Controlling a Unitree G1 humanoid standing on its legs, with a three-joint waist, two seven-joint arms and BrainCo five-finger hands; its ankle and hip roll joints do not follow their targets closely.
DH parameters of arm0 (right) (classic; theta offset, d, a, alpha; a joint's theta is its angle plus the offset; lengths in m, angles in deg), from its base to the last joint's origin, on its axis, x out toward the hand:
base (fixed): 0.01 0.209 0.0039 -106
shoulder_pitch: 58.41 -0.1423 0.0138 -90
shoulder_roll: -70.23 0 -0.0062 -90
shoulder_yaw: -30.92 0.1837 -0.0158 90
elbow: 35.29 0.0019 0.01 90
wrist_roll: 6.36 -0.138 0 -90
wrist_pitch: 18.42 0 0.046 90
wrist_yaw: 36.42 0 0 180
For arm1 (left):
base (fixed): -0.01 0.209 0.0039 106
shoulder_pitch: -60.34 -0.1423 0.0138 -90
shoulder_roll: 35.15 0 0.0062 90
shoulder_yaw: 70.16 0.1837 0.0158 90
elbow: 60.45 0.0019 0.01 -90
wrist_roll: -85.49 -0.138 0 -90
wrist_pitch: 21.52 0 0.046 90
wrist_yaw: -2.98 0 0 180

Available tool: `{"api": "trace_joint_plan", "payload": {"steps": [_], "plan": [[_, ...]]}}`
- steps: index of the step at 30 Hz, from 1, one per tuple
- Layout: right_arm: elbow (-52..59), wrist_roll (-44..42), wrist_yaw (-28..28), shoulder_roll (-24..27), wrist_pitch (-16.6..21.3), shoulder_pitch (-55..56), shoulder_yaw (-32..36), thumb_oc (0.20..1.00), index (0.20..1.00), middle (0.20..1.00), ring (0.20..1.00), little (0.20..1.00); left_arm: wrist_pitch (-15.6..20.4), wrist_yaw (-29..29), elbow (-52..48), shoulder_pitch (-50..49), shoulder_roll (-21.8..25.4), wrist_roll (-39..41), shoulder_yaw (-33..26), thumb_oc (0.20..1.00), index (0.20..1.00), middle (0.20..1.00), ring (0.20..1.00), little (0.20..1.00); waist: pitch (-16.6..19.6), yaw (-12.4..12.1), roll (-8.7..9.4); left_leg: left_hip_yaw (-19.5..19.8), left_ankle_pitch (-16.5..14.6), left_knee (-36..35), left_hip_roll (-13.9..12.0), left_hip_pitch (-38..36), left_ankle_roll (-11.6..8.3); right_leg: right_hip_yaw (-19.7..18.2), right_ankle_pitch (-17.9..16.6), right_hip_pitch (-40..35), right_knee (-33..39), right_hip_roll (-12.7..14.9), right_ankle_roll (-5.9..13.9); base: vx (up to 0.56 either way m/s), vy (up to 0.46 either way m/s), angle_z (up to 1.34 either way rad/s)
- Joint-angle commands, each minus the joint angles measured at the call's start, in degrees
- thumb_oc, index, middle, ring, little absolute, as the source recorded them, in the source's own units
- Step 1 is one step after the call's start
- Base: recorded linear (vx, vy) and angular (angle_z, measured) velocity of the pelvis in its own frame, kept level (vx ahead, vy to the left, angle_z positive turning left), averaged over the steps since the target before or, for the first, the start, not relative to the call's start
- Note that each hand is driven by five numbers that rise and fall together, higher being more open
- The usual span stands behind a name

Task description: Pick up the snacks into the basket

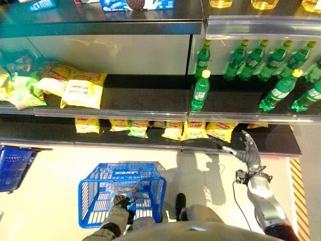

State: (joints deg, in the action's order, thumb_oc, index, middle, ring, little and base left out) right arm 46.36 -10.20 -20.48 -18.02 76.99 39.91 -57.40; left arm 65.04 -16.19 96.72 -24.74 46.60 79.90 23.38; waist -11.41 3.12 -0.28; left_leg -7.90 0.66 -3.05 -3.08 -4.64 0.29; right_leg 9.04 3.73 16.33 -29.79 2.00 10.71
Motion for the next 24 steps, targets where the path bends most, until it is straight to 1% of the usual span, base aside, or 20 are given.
{"api": "trace_joint_plan", "payload": {"steps": [1, 2, 3, 4, 5, 6, 7, 8, 9, 10, 11, 13, 14, 15, 17, 19, 20, 22, 24], "plan": [[7.09, 1.5, 2.49, -0.74, 3.21, -2.29, 3.88, 1.0, 1.0, 1.0, 1.0, 1.0, -0.76, -0.49, 0.52, 0.95, 0.59, -3.11, 3.58, 0.2, 0.2, 0.2, 0.2, 0.2, 1.6, -1.34, 0.75, 0.34, 0.95, -1.95, 2.83, 2.51, -0.5, 1.12, -3.51, -7.71, 12.73, 6.22, -1.03, 0.1, -0.153, 0.51], [6.62, 1.42, 2.89, -0.57, 3.11, -2.89, 4.32, 1.0, 1.0, 1.0, 1.0, 1.0, -0.67, -0.4, 0.33, 1.13, 0.66, -3.33, 3.86, 0.2, 0.2, 0.2, 0.2, 0.2, 1.89, -1.52, 1.08, 0.63, 0.34, -1.95, 2.78, 2.31, -0.99, 0.95, -5.04, -8.46, 17.52, 8.09, -0.86, 0.16, -0.242, 0.35], [6.41, 1.54, 3.46, -0.38, 2.89, -3.54, 4.64, 1.0, 1.0, 1.0, 1.0, 1.0, -0.56, -0.22, 0.11, 1.35, 0.63, -3.41, 4.18, 0.2, 0.2, 0.2, 0.2, 0.2, 2.19, -1.37, 1.54, 1.35, -0.23, -1.95, 2.93, 2.06, -1.47, -1.21, -6.8, -8.27, 22.01, 9.37, -0.56, 0.21, -0.264, -0.08], [6.56, 1.71, 3.61, -0.13, 2.72, -4.2, 4.67, 1.0, 1.0, 1.0, 1.0, 1.0, -0.4, -0.07, -0.07, 1.5, 0.67, -3.46, 4.46, 0.2, 0.2, 0.2, 0.2, 0.2, 2.35, -1.03, 1.93, 2.39, -1.01, -1.95, 2.99, 1.41, -1.85, -4.3, -8.71, -8.61, 26.5, 9.98, 0.06, 0.24, -0.264, -0.14], [6.46, 1.88, 3.72, 0.34, 2.26, -4.74, 4.7, 1.0, 1.0, 1.0, 1.0, 1.0, -0.32, 0.28, -0.3, 1.46, 0.96, -3.64, 4.56, 0.2, 0.2, 0.2, 0.2, 0.2, 2.76, -1.04, 2.37, 3.02, -1.77, -1.95, 2.94, 0.62, -2.22, -6.29, -10.42, -9.13, 29.44, 10.47, 0.81, 0.21, -0.247, 0.05], [6.6, 2.12, 3.82, 0.54, 2.05, -5.16, 4.61, 1.0, 1.0, 1.0, 1.0, 1.0, -0.22, 0.5, -0.22, 1.35, 0.99, -3.55, 4.5, 0.2, 0.2, 0.2, 0.2, 0.2, 2.98, -1.15, 2.56, 3.29, -2.19, -1.95, 2.76, 0.14, -2.47, -6.96, -11.33, -9.25, 30.75, 10.84, 1.19, 0.18, -0.247, 0.37], [6.63, 2.75, 4.0, 1.05, 1.9, -5.77, 4.45, 1.0, 1.0, 1.0, 1.0, 1.0, -0.06, 0.8, -0.04, 1.08, 1.02, -3.2, 4.28, 0.2, 0.2, 0.2, 0.2, 0.2, 3.38, -1.33, 2.77, 3.54, -2.58, -1.95, 2.43, -0.41, -2.72, -7.14, -11.96, -8.91, 30.51, 11.16, 1.7, 0.15, -0.25, 0.67], [6.81, 2.98, 3.21, 1.16, 1.82, -5.66, 3.97, 1.0, 1.0, 1.0, 1.0, 1.0, -0.14, 0.73, 0.32, 0.73, 1.25, -3.03, 3.7, 0.2, 0.2, 0.2, 0.2, 0.2, 3.96, -1.53, 3.22, 3.76, -2.57, -1.95, 2.41, -0.66, -2.78, -6.99, -10.9, -9.66, 30.0, 10.47, 1.47, 0.1, -0.176, 0.71], [6.82, 2.98, 3.19, 1.13, 1.81, -5.62, 3.93, 1.0, 1.0, 1.0, 1.0, 1.0, -0.14, 0.74, 0.31, 0.68, 1.28, -3.03, 3.68, 0.2, 0.2, 0.2, 0.2, 0.2, 3.94, -1.43, 3.24, 3.84, -2.6, -1.95, 2.4, -0.73, -2.8, -6.9, -10.75, -9.74, 29.89, 10.48, 1.46, 0.07, -0.181, 0.51], [6.72, 3.47, 2.99, 1.45, 1.75, -6.2, 3.3, 1.0, 1.0, 1.0, 1.0, 1.0, 0.12, 0.84, 0.36, 0.3, 1.29, -2.68, 3.71, 0.2, 0.2, 0.2, 0.2, 0.2, 3.8, -1.55, 3.41, 3.95, -2.41, -1.95, 2.03, -1.09, -3.23, -6.69, -10.93, -9.44, 29.31, 10.1, 1.23, 0.02, -0.274, 0.12], [6.84, 4.04, 2.34, 3.22, 1.52, -7.66, 2.78, 1.0, 1.0, 1.0, 1.0, 1.0, 0.26, 0.86, 0.62, 0.27, 0.75, -2.27, 3.94, 0.2, 0.2, 0.2, 0.2, 0.2, 3.95, -1.44, 2.56, 4.86, -1.73, -1.95, 0.82, -0.17, -3.88, -5.82, -10.21, -9.81, 29.39, 8.94, 0.81, 0.02, -0.336, -0.03], [6.56, 3.33, 1.68, 4.66, 1.61, -8.62, 2.81, 1.0, 1.0, 1.0, 1.0, 1.0, 0.53, 0.96, 0.49, 0.09, -0.22, -1.95, 5.0, 0.2, 0.2, 0.2, 0.2, 0.2, 3.8, -1.36, 1.45, 5.65, -0.69, -1.95, -0.26, 0.7, -4.63, -4.46, -9.37, -10.75, 30.1, 7.55, -0.21, 0.02, -0.254, 0.21], [6.56, 3.32, 1.68, 4.67, 1.62, -8.63, 2.8, 1.0, 1.0, 1.0, 1.0, 1.0, 0.53, 0.96, 0.49, 0.09, -0.23, -1.95, 5.0, 0.2, 0.2, 0.2, 0.2, 0.2, 3.79, -1.33, 1.44, 5.68, -0.69, -1.95, -0.28, 0.7, -4.64, -4.42, -9.38, -10.78, 30.12, 7.55, -0.22, -0.01, -0.246, 0.41], [6.58, 3.58, 1.59, 6.5, 1.51, -10.04, 2.53, 1.0, 1.0, 1.0, 1.0, 1.0, 0.64, 1.22, -0.32, 0.49, -1.18, -2.5, 6.79, 0.2, 0.2, 0.2, 0.2, 0.2, 3.2, -1.52, 0.27, 6.51, 0.71, -1.95, -1.46, 2.06, -5.93, -2.76, -8.77, -11.63, 31.45, 6.32, -1.12, -0.02, -0.212, 0.33], [5.97, 3.92, 1.69, 8.18, 1.31, -11.1, 2.05, 1.0, 1.0, 1.0, 1.0, 1.0, 0.72, 1.39, -1.51, 0.53, -1.62, -3.83, 8.78, 0.2, 0.2, 0.2, 0.2, 0.2, 2.86, -1.53, -0.68, 7.08, 1.69, -1.95, -2.4, 2.9, -6.71, -1.45, -8.16, -12.2, 31.95, 5.51, -1.74, 0.0, -0.228, 0.37], [5.17, 3.74, 1.95, 9.79, 1.21, -12.44, 2.03, 1.0, 1.0, 1.0, 1.0, 1.0, 0.81, 1.92, -3.34, 0.85, -1.74, -6.36, 11.9, 0.2, 0.2, 0.2, 0.2, 0.2, 1.97, -1.63, -1.69, 7.46, 2.95, -1.95, -2.98, 4.14, -7.57, 0.04, -7.56, -12.47, 31.94, 5.25, -2.12, -0.04, -0.11, 0.37], [4.59, 3.13, 2.17, 10.42, 1.21, -13.05, 2.11, 1.0, 1.0, 1.0, 1.0, 1.0, 0.85, 2.07, -3.4, 1.31, -1.81, -6.73, 12.74, 0.2, 0.2, 0.2, 0.2, 0.2, 1.28, -1.65, -1.9, 6.96, 3.69, -1.95, -3.11, 5.07, -7.74, 0.63, -7.49, -12.37, 31.75, 5.47, -2.21, -0.09, -0.052, 0.39], [2.96, 1.98, 2.28, 12.57, 0.78, -15.2, 1.85, 1.0, 1.0, 1.0, 1.0, 1.0, 0.7, 2.14, -3.35, 1.77, -1.77, -6.49, 13.1, 0.2, 0.2, 0.2, 0.2, 0.2, 0.05, -1.69, -2.75, 6.14, 4.58, -1.95, -2.74, 6.61, -7.61, 2.09, -7.42, -11.81, 31.56, 5.97, -2.44, -0.1, -0.031, 0.43], [0.96, 0.06, 1.98, 13.38, 0.52, -17.52, 0.55, 1.0, 1.0, 1.0, 1.0, 1.0, 0.68, 1.77, -2.43, 1.94, -2.09, -5.0, 12.78, 0.2, 0.2, 0.2, 0.2, 0.2, -0.86, -2.05, -3.23, 6.31, 5.0, -1.95, -2.44, 7.55, -7.73, 2.35, -7.96, -11.18, 31.9, 6.12, -2.44, -0.09, -0.023, 0.22]]}}
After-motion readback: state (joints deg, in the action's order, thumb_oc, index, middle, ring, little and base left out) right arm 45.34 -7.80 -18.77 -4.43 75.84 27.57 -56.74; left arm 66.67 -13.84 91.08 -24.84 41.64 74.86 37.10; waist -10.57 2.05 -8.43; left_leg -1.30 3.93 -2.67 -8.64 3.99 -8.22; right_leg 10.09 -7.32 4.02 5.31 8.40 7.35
